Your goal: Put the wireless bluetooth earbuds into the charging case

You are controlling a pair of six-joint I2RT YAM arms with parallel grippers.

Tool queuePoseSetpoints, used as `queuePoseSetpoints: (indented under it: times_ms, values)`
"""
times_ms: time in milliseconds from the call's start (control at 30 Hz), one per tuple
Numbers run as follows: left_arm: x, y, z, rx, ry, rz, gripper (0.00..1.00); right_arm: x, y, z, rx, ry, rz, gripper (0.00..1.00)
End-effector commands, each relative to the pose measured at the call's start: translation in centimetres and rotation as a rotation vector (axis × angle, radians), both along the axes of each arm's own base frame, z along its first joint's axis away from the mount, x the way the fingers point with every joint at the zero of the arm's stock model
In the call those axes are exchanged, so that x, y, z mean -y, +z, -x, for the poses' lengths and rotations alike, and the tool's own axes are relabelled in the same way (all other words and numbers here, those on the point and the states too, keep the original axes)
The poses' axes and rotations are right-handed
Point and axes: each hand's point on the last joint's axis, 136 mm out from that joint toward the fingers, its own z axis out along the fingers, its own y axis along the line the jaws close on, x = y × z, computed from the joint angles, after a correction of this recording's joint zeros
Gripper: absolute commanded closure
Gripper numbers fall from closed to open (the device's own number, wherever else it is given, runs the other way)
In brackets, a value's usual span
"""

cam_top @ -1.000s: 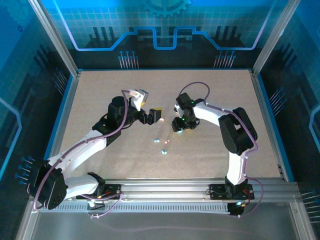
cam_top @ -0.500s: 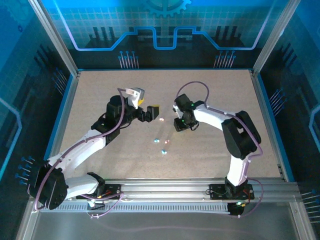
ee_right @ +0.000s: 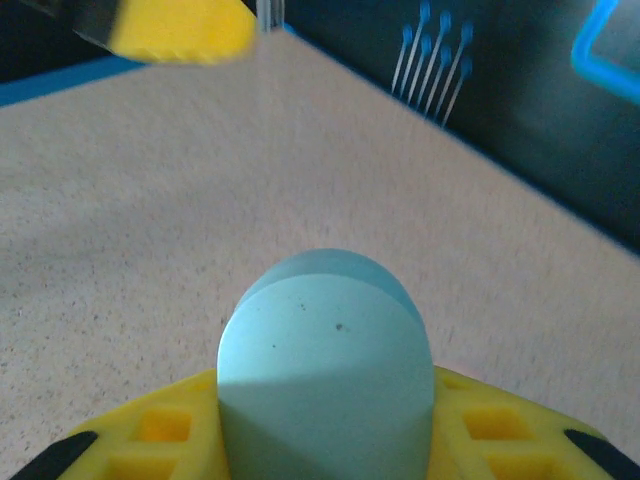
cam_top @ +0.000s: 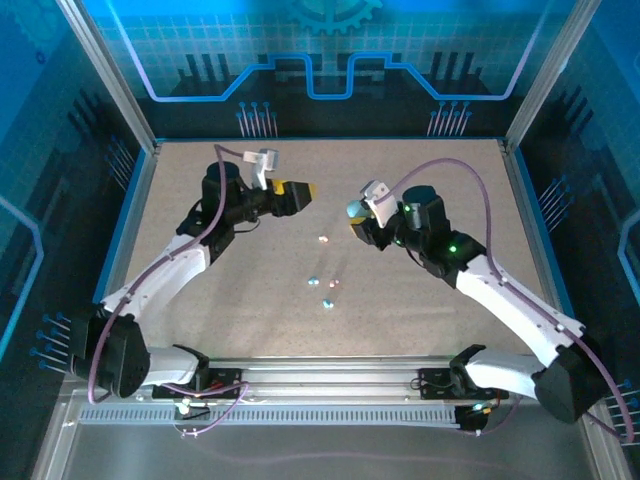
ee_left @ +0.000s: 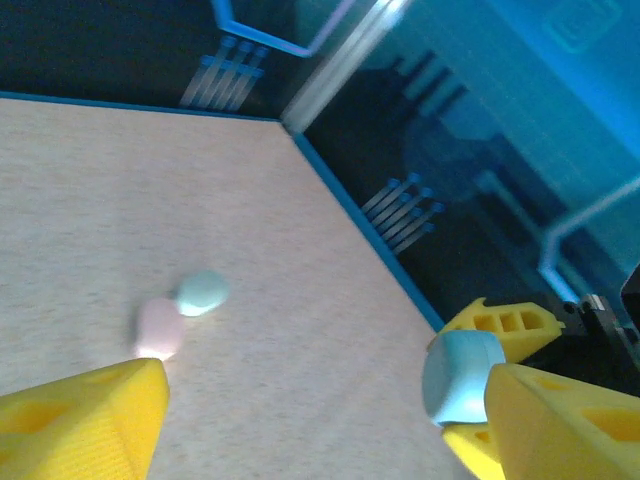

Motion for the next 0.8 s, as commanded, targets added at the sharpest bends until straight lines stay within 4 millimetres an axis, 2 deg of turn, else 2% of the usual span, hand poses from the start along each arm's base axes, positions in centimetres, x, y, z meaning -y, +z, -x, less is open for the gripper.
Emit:
queuePoseSetpoints:
  times_ms: [0,133,300,567,767]
  values:
    - [3.6,1.5,2.4,0.002,-0.175,0.02,0.18,-1.0,2.6,0.6,0.176,0.088,0.018,0.67]
    - [5.3,1.3,3.1,0.001,-0.229,-0.004,0.22,-1.2,2.9,0.9,0.177,0.097,0.015,0.67]
    - [6.2,1.2,3.5,-0.001,-0.253,-0.013,0.27,-1.5,2.7,1.3,0.19,0.118,0.022,0.67]
    - [6.9,0.8,3.7,-0.009,-0.276,-0.04,0.36,-1.6,2.9,1.4,0.202,0.125,0.029,0.67]
    - [7.3,0.6,4.0,-0.019,-0.297,-0.054,0.4,-1.7,3.2,1.3,0.228,0.123,0.039,0.67]
